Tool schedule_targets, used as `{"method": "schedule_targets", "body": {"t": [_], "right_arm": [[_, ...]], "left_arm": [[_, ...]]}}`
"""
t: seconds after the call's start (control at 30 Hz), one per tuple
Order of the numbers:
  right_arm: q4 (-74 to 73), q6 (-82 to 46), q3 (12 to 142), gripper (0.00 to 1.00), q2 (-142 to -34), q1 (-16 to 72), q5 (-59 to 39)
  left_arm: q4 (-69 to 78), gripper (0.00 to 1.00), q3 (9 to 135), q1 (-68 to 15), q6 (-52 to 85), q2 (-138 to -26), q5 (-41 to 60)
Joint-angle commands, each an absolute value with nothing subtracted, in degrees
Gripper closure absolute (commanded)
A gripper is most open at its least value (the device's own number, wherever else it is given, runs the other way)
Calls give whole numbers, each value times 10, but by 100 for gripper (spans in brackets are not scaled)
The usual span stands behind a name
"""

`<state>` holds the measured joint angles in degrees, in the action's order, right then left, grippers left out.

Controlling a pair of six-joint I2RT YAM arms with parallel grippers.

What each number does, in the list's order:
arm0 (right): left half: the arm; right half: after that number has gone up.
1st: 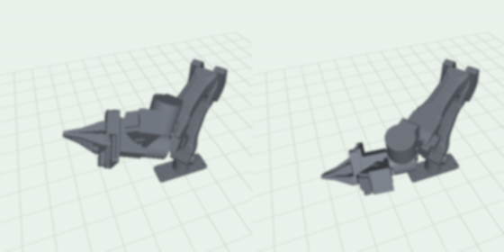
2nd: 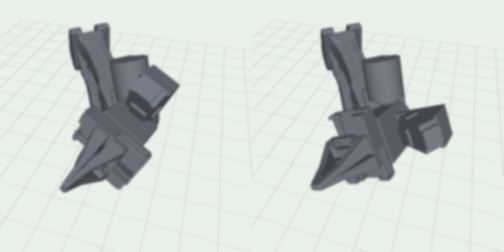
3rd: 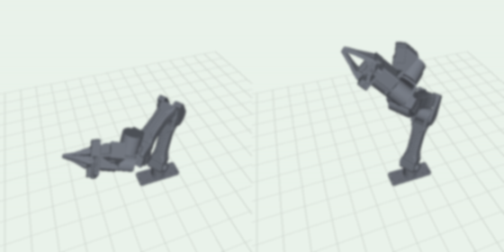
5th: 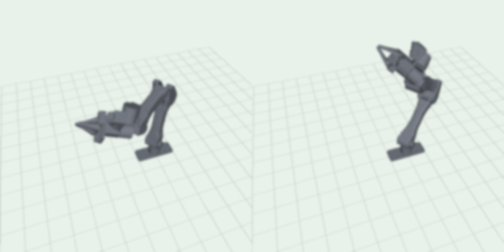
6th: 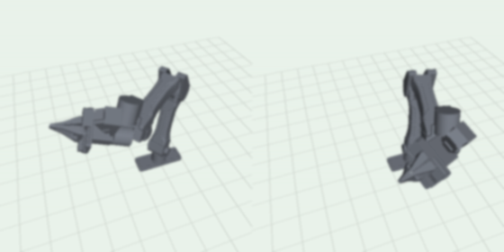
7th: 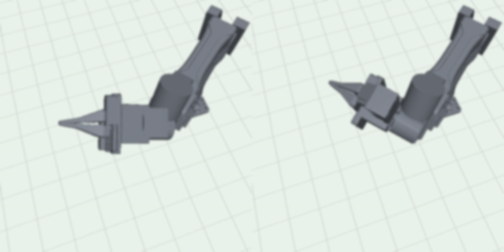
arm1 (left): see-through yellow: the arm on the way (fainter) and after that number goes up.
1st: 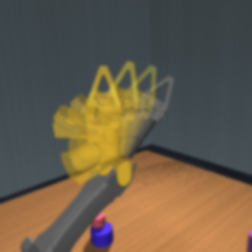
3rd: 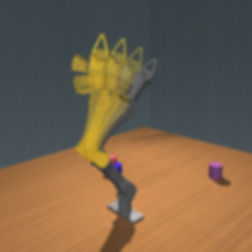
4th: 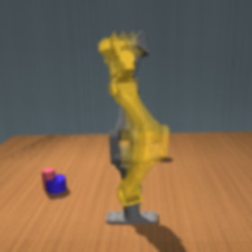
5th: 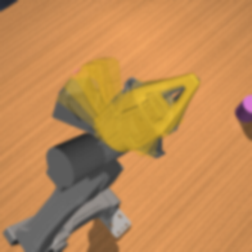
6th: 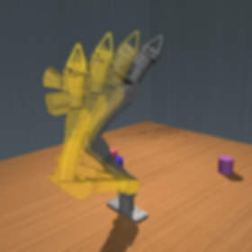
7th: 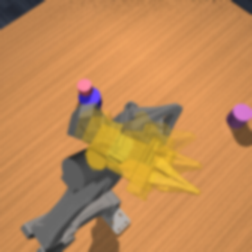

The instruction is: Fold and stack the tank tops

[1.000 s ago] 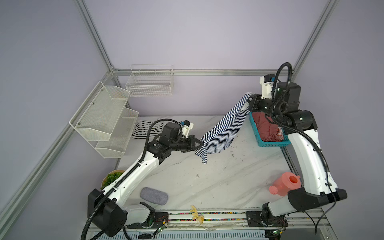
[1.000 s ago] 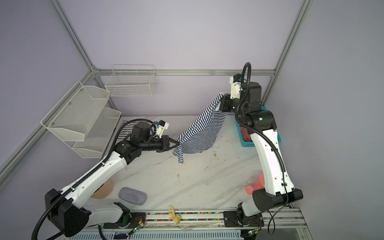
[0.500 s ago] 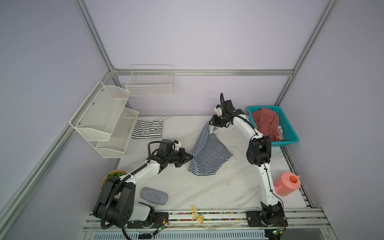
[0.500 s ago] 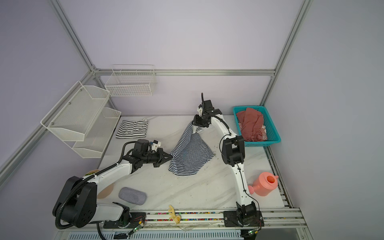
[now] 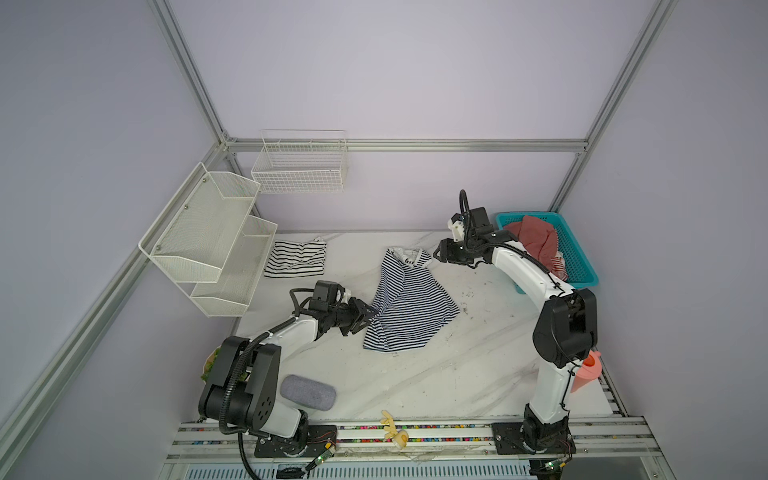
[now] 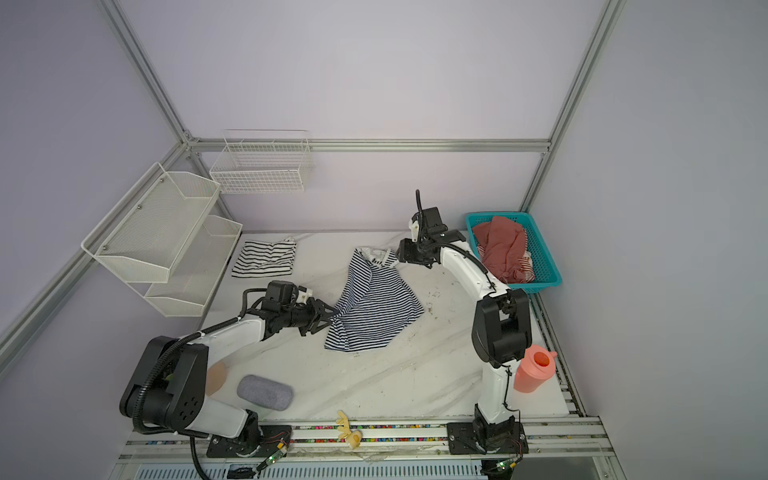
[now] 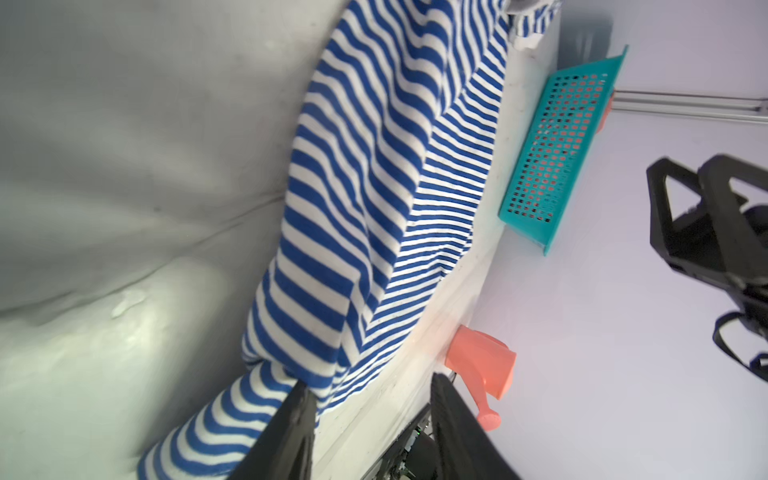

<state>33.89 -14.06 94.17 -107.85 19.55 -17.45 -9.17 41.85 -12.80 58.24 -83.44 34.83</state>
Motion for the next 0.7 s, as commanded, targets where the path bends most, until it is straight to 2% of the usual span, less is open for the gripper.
{"method": "schedule_targets", "body": {"t": [0.0, 0.13, 0.27, 0.5, 0.67], "right_arm": [[344, -129, 844, 52, -1065, 199, -124], [349, -132, 775, 52, -1051, 198, -103], [338, -136, 731, 50, -1037, 200, -110], [337, -127, 707, 46, -1049, 200, -87], [306, -132, 681, 43, -1054, 200, -119]], "left_arm": [[-220, 53, 490, -126, 515, -768, 255], [-304, 52, 521, -139, 484, -733, 200], [-366, 52, 549, -190, 464, -728, 150], [-442, 54, 577, -277, 433, -795, 115], [-445, 53, 578, -304, 442, -833, 107]]}}
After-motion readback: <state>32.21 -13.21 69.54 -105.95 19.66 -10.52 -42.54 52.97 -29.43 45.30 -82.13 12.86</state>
